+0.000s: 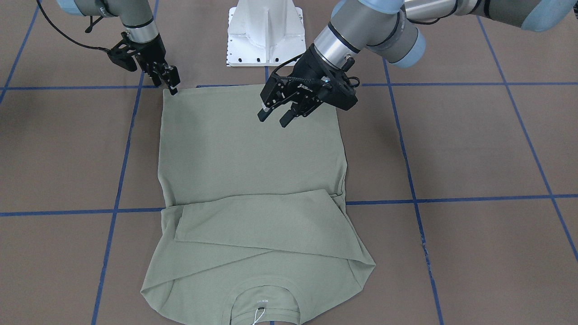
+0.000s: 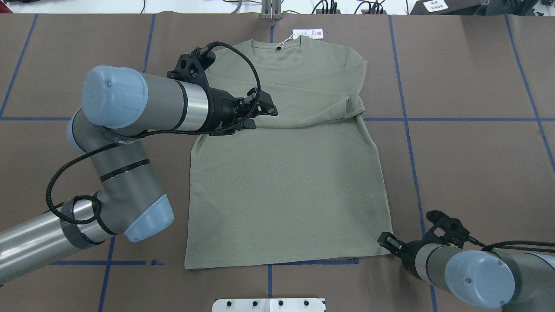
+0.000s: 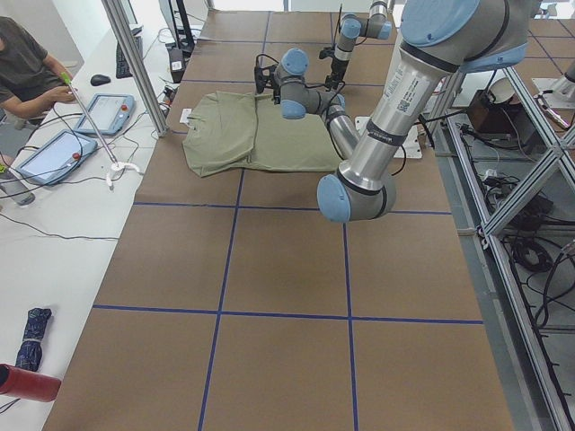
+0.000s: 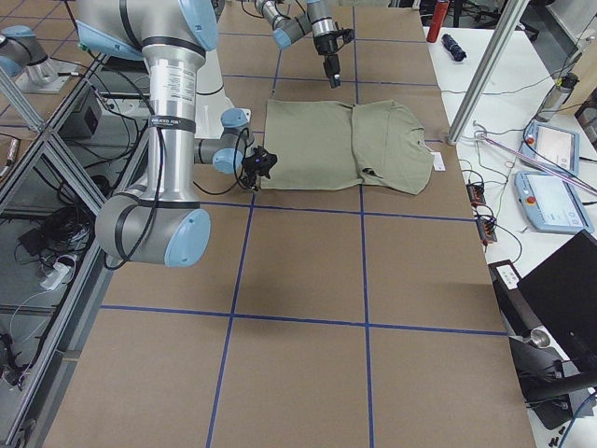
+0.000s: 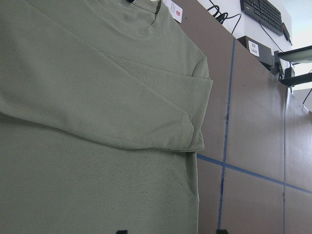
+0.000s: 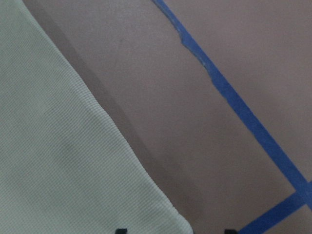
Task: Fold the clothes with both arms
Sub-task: 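Release the sleeve and withdraw the left gripper while the right gripper lowers, then grasp the hem corners nearest the robot with both grippers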
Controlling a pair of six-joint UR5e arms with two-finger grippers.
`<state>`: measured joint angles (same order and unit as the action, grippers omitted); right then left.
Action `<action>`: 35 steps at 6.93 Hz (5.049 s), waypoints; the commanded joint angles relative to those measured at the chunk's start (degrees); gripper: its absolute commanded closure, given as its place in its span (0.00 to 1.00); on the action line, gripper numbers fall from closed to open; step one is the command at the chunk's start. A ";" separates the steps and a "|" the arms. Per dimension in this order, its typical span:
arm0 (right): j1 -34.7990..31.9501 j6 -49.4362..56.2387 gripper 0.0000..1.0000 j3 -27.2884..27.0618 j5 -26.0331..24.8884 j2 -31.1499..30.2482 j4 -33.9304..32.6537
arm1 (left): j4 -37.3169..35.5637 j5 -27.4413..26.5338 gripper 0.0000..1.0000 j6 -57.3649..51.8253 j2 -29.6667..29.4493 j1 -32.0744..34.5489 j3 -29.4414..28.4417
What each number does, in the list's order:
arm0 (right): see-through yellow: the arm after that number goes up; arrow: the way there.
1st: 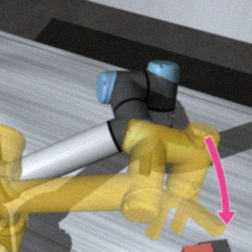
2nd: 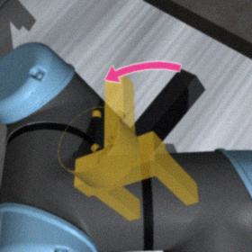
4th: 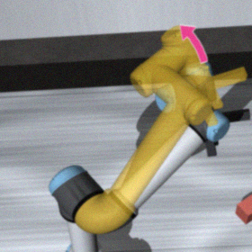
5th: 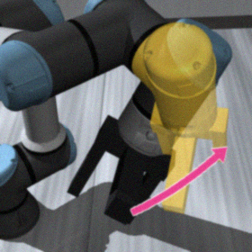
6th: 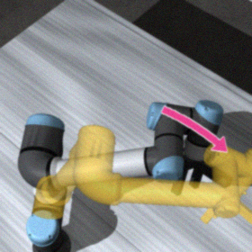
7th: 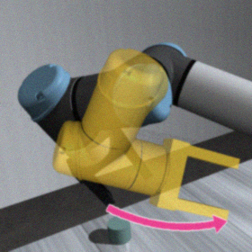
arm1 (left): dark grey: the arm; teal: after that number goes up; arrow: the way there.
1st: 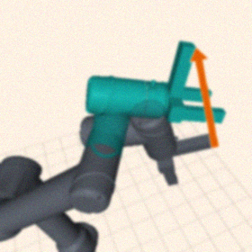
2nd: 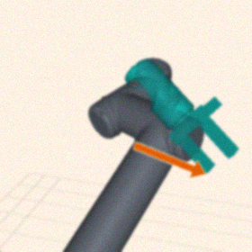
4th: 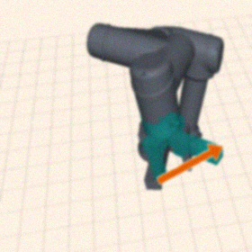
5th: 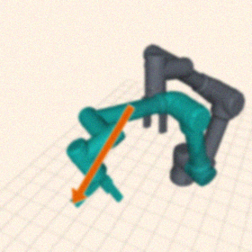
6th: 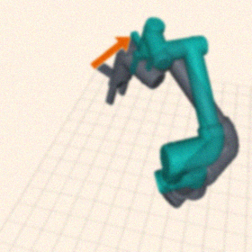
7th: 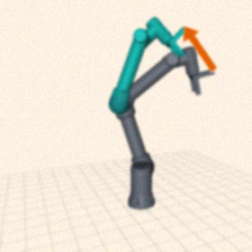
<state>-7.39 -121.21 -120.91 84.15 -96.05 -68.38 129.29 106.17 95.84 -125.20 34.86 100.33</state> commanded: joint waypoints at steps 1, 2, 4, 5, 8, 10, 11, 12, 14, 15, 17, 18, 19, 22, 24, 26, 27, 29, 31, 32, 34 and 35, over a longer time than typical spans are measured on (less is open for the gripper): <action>0.09 0.01 0.47 0.50 0.74 0.42 0.00 | 0.17 -0.18 0.32 -0.04 0.39 0.03 0.04; 0.01 0.10 0.63 0.50 0.75 0.51 0.00 | 0.18 -0.44 0.32 0.05 0.65 0.03 0.04; -0.26 0.19 1.00 0.68 0.84 0.34 -0.18 | 0.18 -0.44 0.32 0.05 0.92 0.03 0.04; -0.35 0.36 1.00 0.24 0.84 0.25 -0.26 | 0.18 -0.44 0.32 0.05 1.35 0.03 0.04; -0.70 0.36 1.00 -2.81 0.84 -0.10 -0.26 | -2.00 -0.18 0.32 1.19 7.38 -0.23 5.63; -0.61 0.19 1.00 -3.89 0.84 0.25 -0.26 | -15.40 -4.97 0.31 4.27 11.09 -8.08 13.62; -0.70 0.27 1.00 -3.98 0.84 0.07 -0.26 | -20.51 -8.49 0.31 4.36 13.46 -12.49 17.14; -1.05 0.28 1.00 -3.98 0.92 0.07 -0.26 | -24.39 -8.27 0.32 4.88 14.18 -13.32 18.22; -1.66 0.28 1.00 -4.24 0.92 -0.01 -0.26 | -29.70 -8.61 0.32 8.58 14.45 -18.75 17.53; -1.84 0.36 1.00 -4.24 0.92 -0.02 -0.18 | -29.71 -8.61 0.32 8.49 15.93 -20.52 16.40; -2.02 0.36 1.00 -4.24 1.01 0.07 -0.18 | -30.06 -8.79 0.32 10.67 16.30 -22.46 16.30; -2.28 0.36 1.00 -4.50 1.19 0.16 -0.26 | -30.32 -8.79 0.35 12.25 16.39 -22.56 16.30; -2.63 0.36 1.00 -4.59 1.62 0.07 -0.26 | -30.41 -8.88 0.36 12.35 18.56 -23.51 16.04; -3.07 0.45 1.00 -4.68 1.63 0.16 -0.18 | -30.41 -8.88 0.37 12.70 20.43 -25.01 14.99; -3.42 0.45 1.00 -4.68 1.63 0.16 -0.18 | -30.41 -8.88 0.39 12.71 20.52 -25.02 14.98; -3.51 0.45 1.00 -4.68 1.71 0.16 -0.18 | -30.41 -8.79 0.42 12.71 21.39 -25.11 14.98; -3.51 0.45 1.00 -4.68 1.63 0.16 -0.18 | -30.41 -8.79 0.44 12.71 21.75 -25.19 15.07; -3.51 0.45 1.00 -4.68 1.63 0.07 -0.18 | -30.41 -8.79 0.92 12.79 21.66 -25.19 15.24; -3.69 0.36 1.00 -4.68 1.63 0.07 -0.18 | -30.41 -8.53 1.00 12.71 21.49 -25.19 15.59; -3.69 0.36 1.00 -4.68 1.63 0.07 -0.26 | -30.41 -8.44 1.00 12.71 21.31 -25.19 15.59; -3.77 0.36 1.00 -5.55 1.63 -0.28 -0.26 | -30.93 -8.35 1.00 12.79 22.44 -24.67 20.83; -2.99 0.28 1.00 -6.69 1.71 -1.15 -0.26 | -31.81 -8.35 1.00 13.49 23.67 -24.75 24.26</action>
<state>-10.94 -120.87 -126.48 85.80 -96.42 -68.62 98.32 97.81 108.77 -102.74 10.04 120.66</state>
